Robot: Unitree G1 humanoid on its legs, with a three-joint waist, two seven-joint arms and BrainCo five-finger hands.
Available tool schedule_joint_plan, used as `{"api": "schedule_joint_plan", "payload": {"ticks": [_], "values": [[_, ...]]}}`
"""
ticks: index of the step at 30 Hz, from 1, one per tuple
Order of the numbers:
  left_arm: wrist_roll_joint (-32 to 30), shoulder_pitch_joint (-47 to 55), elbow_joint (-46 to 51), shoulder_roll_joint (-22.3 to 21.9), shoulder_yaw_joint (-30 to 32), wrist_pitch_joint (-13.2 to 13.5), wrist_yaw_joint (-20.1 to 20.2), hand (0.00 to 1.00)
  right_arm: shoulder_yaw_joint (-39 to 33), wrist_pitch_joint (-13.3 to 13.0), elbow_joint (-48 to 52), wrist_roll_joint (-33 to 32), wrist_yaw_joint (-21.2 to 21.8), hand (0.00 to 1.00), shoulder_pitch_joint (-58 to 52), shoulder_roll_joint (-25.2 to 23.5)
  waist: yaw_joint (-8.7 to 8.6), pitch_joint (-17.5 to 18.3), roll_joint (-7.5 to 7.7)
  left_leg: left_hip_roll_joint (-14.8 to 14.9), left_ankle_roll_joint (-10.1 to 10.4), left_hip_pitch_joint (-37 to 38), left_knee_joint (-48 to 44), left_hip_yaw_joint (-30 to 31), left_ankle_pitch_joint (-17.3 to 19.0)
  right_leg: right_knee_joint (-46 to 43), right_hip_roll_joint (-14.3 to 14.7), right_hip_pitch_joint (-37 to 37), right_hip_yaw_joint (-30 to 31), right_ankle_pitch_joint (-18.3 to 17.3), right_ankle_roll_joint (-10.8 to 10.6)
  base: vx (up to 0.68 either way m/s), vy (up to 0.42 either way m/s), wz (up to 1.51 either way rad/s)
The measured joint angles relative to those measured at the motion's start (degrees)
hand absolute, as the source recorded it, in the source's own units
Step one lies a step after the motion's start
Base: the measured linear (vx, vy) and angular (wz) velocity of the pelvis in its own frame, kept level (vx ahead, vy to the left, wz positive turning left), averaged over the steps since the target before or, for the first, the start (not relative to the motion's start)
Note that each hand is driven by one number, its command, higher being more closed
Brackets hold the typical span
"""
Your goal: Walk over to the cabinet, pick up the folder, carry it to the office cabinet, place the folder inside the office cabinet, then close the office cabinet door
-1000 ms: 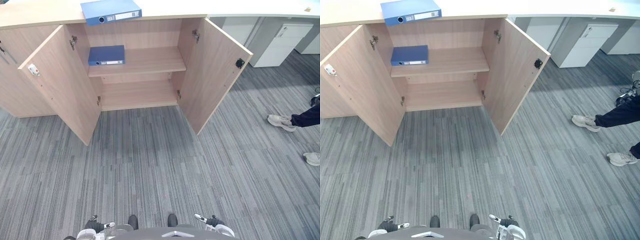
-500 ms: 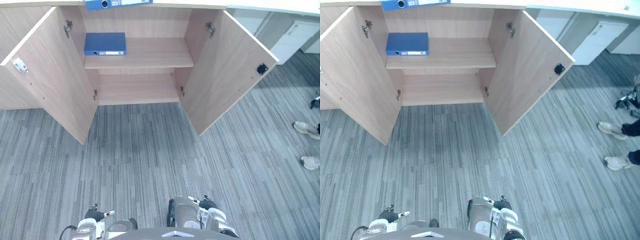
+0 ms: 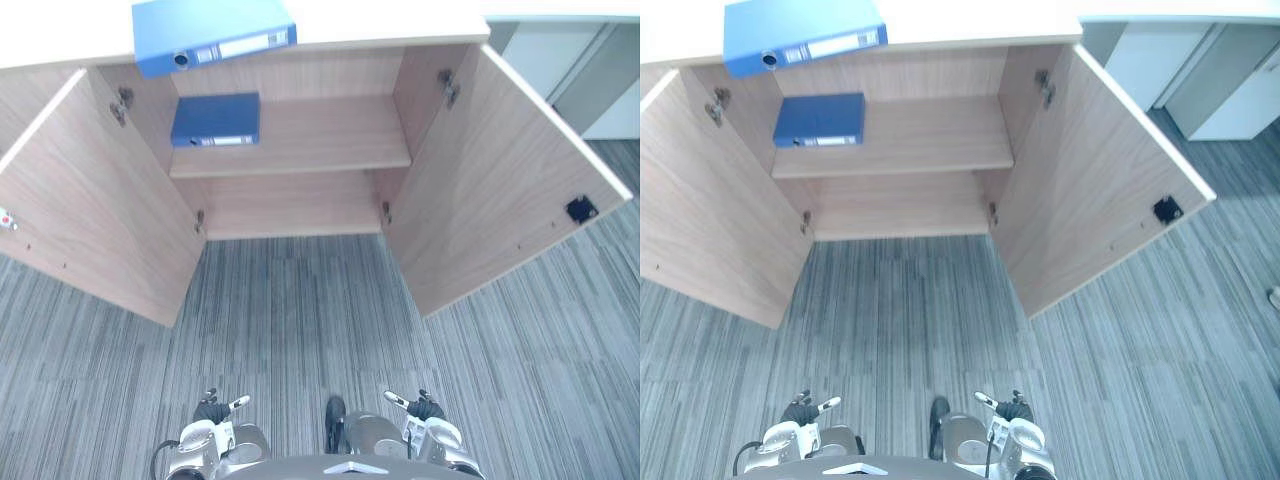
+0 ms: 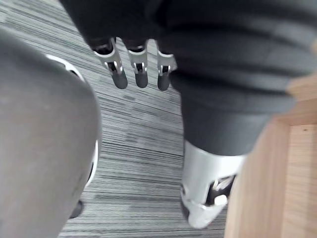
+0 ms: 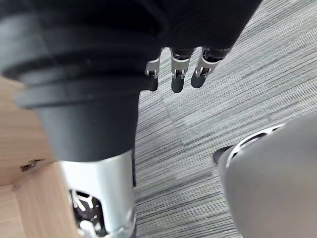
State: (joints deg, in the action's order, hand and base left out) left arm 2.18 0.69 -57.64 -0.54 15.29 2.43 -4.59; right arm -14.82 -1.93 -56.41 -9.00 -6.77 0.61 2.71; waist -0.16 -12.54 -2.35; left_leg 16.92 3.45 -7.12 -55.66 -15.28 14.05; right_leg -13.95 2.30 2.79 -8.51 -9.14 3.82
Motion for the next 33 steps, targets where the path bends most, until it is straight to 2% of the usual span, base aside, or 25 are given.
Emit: {"api": "schedule_joint_plan", "payload": {"ticks": [2, 5, 7, 8, 9, 10, 11, 12, 13, 14, 15, 17, 18, 19, 20, 21, 22, 23, 24, 25, 26, 28, 29, 31, 33], "values": [[0.01, 0.00, 0.68, -0.04, 0.04, 0.02, -0.02, 0.00, 0.20, -0.01, 0.79, -0.45, -0.01, 0.00, -0.38, -0.05, 0.38, 0.16, -0.12, 0.89, -0.48, -4.41, 2.66, -2.72, 1.10, 1.13, -0.44, -2.39, 0.81, -0.87, -0.43, 0.24, 0.019, -0.27], [0.02, -0.06, 0.80, -0.60, 0.36, 0.16, -0.02, 0.00, 0.02, -0.03, 1.54, -0.78, -0.05, 0.00, -0.57, -0.36, 1.48, 0.11, 0.05, -1.26, -0.53, -8.04, 15.59, -6.97, 1.85, 3.28, -2.76, -6.81, 2.78, -1.79, -1.96, 0.33, 0.131, -0.28], [0.01, -0.15, 0.81, -0.55, 0.29, 0.57, -0.05, 0.00, 0.02, 0.00, 1.47, -0.77, -0.08, 0.00, -0.71, -0.52, 1.88, 0.41, 0.21, -3.98, -0.26, -8.89, 26.19, -6.55, -0.14, 4.49, -4.42, -8.27, 3.54, -3.14, -3.91, 0.34, 0.214, -0.23], [0.05, 0.10, 0.72, -0.50, 0.29, 0.63, -0.06, 0.00, 0.07, 0.01, 1.33, -0.75, -0.12, 0.00, -0.70, -0.54, 1.99, 0.68, 0.12, -5.41, -1.26, -8.97, 32.82, -5.89, -3.44, 4.48, -5.01, -8.95, 4.49, -4.57, -5.24, 0.34, 0.284, -0.40], [0.31, 0.30, 0.55, -0.57, 0.31, 0.68, -0.04, 0.00, 0.11, 0.33, 1.18, -0.72, -0.12, 0.00, -0.94, -1.01, 2.49, 1.67, 1.04, -6.87, -3.67, -8.73, 32.88, -5.09, -8.27, 3.82, -6.20, -8.96, 6.13, -6.22, -6.46, 0.38, 0.304, -0.47], [0.31, 0.40, 0.54, -0.08, 0.34, 0.68, -0.02, 0.00, 0.01, 0.60, 1.00, -0.71, -0.12, 0.00, -0.95, -1.29, 2.53, 2.77, 1.47, -7.84, -4.27, -8.65, 32.41, -5.52, -8.29, 3.62, -7.24, -8.91, 6.83, -6.84, -6.95, 0.46, 0.302, -0.46], [0.29, 0.52, 0.13, 0.95, 0.27, 0.58, -0.02, 0.00, -0.18, 0.69, 0.22, -0.59, -0.11, 0.00, -1.71, -2.47, 2.24, 4.38, 3.66, -9.21, -5.01, -8.47, 32.09, -6.99, -6.33, 2.30, -8.80, -8.45, 7.81, -6.84, -7.27, 0.49, 0.270, -0.39], [0.29, 0.55, -0.42, 1.63, 0.14, 0.50, -0.02, 0.00, -0.73, 0.68, -0.17, 0.00, 0.00, 0.00, -1.73, -3.37, 2.58, 5.05, 4.99, -10.05, -5.38, -6.90, 32.12, -8.65, -4.78, -2.33, -10.12, -6.69, 8.77, -6.61, -7.62, 0.48, 0.261, -0.35], [0.29, 0.50, -0.79, 1.87, 0.04, 0.50, -0.04, 0.00, -1.21, 0.69, -0.32, 0.27, 0.00, 0.00, -1.61, -3.63, 2.71, 5.12, 5.24, -10.47, -5.66, -5.59, 32.38, -9.06, -4.09, -6.29, -10.48, -5.52, 9.36, -6.47, -7.90, 0.45, 0.270, -0.23], [0.27, 0.40, -1.73, 2.63, -1.63, 0.45, -0.03, 0.00, -1.24, 0.63, -0.30, 0.35, -0.01, 0.00, -1.42, -3.77, 2.11, 5.18, 5.53, -11.70, -6.17, -2.46, 34.01, -9.13, -3.04, -16.02, -11.47, -2.60, 9.38, -4.79, -10.44, 0.50, 0.265, 0.03], [0.27, 0.30, -2.14, 2.98, -3.25, -0.03, -0.04, 0.00, -1.17, 0.55, -0.19, 0.38, 0.04, 0.00, -1.31, -3.75, 1.50, 4.80, 4.91, -12.27, -6.47, 0.43, 35.48, -8.98, -2.20, -27.14, -12.29, 1.56, 9.61, -3.34, -12.37, 0.41, 0.209, 0.13], [0.30, 0.33, -2.17, 2.97, -4.04, -0.09, -0.06, 0.00, -1.07, 0.43, 1.26, 0.39, 0.12, 0.00, -1.22, -3.92, 1.48, 4.73, 4.83, -12.64, -6.51, 4.51, 37.77, -8.56, -1.60, -38.26, -12.19, 6.81, 8.41, -3.83, -11.72, 0.35, 0.092, 0.16], [0.33, 0.31, -2.16, 2.91, -4.08, -0.10, -0.05, 0.00, -1.07, 0.46, 1.52, 0.39, 0.12, 0.00, -1.21, -4.02, 1.47, 4.73, 4.83, -12.70, -6.43, 5.96, 38.99, -8.30, -1.55, -40.33, -12.12, 8.56, 7.57, -4.24, -11.07, 0.43, 0.051, 0.19], [0.46, 0.28, -2.22, 2.69, -4.06, -0.17, -0.04, 0.00, -1.09, 0.34, 1.63, 0.40, 0.13, 0.00, -0.79, -4.11, 1.42, 4.65, 4.74, -12.73, -6.21, 9.60, 41.91, -8.06, -1.61, -41.48, -11.75, 12.63, 5.24, -6.09, -9.38, 0.42, -0.005, 0.12], [0.47, 0.20, -2.24, 2.57, -4.04, -0.21, -0.05, 0.00, -1.10, 0.40, 1.55, 0.42, 0.14, 0.00, -0.59, -3.98, 1.39, 4.61, 4.66, -12.71, -6.07, 11.01, 42.88, -8.02, -1.70, -40.31, -11.53, 13.70, 4.46, -6.95, -8.70, 0.34, -0.041, 0.10], [0.48, -0.03, -2.23, 2.41, -4.01, -0.21, -0.06, 0.00, -1.09, 0.43, 1.59, 0.43, 0.15, 0.00, -0.47, -3.83, 1.26, 4.52, 4.49, -12.52, -6.05, 12.65, 43.94, -7.92, -1.70, -37.33, -10.84, 14.78, 3.68, -7.81, -7.71, 0.34, -0.108, 0.19], [0.48, 0.03, -2.52, 2.10, -3.97, -0.18, -0.05, 0.00, -1.09, 0.36, 1.74, 0.42, 0.18, 0.00, -0.21, -3.64, 0.37, 4.38, 4.20, -12.09, -5.94, 14.45, 44.96, -6.94, -1.76, -29.63, -9.57, 15.94, 2.48, -8.13, -7.10, 0.33, -0.171, 0.31], [0.49, 0.22, -2.90, 2.01, -3.96, -0.17, -0.05, 0.00, -1.07, 0.36, 1.83, 0.41, 0.19, 0.00, -0.19, -3.62, 0.00, 4.40, 4.22, -12.08, -4.92, 14.73, 45.04, -6.48, -1.66, -25.05, -8.96, 16.20, 2.53, -7.36, -6.60, 0.33, -0.188, 0.42], [0.49, 0.05, -3.33, 1.96, -3.97, -0.12, -0.04, 0.00, -1.07, 0.38, 1.69, 0.43, 0.19, 0.00, -0.28, -3.59, -0.23, 4.52, 4.45, -12.38, -3.73, 15.13, 45.42, -5.98, -1.67, -19.21, -8.43, 15.78, 2.98, -4.52, -6.00, 0.33, -0.191, 0.52], [0.40, -0.51, -3.91, 2.01, -3.51, 0.05, 0.02, 0.00, -1.26, 0.60, 1.41, 0.43, 0.30, 0.00, -0.75, -3.78, -0.47, 4.94, 5.83, -13.71, -1.35, 16.42, 46.84, -4.29, -0.75, -12.68, -8.45, 14.87, 4.12, 2.13, -4.99, 0.32, -0.171, 0.43], [0.37, -1.11, -4.60, 0.08, -2.29, -0.26, -0.02, 0.00, -1.19, 0.65, 1.15, 0.51, 0.26, 0.00, -0.32, -1.62, -0.13, 4.63, 2.25, -11.21, 0.16, 17.23, 47.73, -3.81, -0.61, -13.10, -6.66, 14.06, 2.75, 1.83, -4.30, 0.32, -0.161, 0.33], [0.31, -1.07, -4.51, -1.89, -1.69, 0.00, -0.05, 0.00, -1.45, 0.68, 0.75, 0.50, 0.23, 0.00, -0.56, -0.36, 0.11, 4.58, 0.55, -9.75, 1.05, 17.34, 48.08, -3.82, -1.25, -11.30, -5.44, 13.09, 1.59, 0.89, -3.88, 0.30, -0.176, 0.09], [0.23, -1.36, -4.23, -2.67, -1.46, -0.01, -0.02, 0.00, -1.51, 0.77, 0.22, 0.46, 0.22, 0.00, -0.50, 0.03, 0.01, 4.98, -0.76, -9.01, 1.64, 17.30, 47.79, -3.67, -2.32, -10.73, -5.02, 12.50, 0.86, 0.46, -3.20, 0.33, -0.233, 0.22], [-0.02, -1.82, -4.03, -3.20, -1.38, -0.02, 0.03, 0.00, -1.59, 0.82, -0.55, 0.46, 0.18, 0.00, -0.64, 0.08, -0.46, 4.60, -0.20, -7.79, 2.05, 16.64, 43.90, -3.34, -3.71, -8.61, -4.84, 9.25, -0.55, 0.16, -2.71, 0.22, -0.187, 0.37], [-0.02, -1.99, -2.84, -3.62, -1.37, 0.09, 0.06, 0.00, -0.98, 0.93, -0.88, 0.41, 0.15, 0.00, -2.26, -0.20, -0.01, 4.02, 0.98, -4.47, 2.20, 13.39, 31.91, -3.74, -3.22, -3.96, -4.67, 2.91, -1.99, 0.13, -2.50, 0.13, -0.120, 0.36]]}}
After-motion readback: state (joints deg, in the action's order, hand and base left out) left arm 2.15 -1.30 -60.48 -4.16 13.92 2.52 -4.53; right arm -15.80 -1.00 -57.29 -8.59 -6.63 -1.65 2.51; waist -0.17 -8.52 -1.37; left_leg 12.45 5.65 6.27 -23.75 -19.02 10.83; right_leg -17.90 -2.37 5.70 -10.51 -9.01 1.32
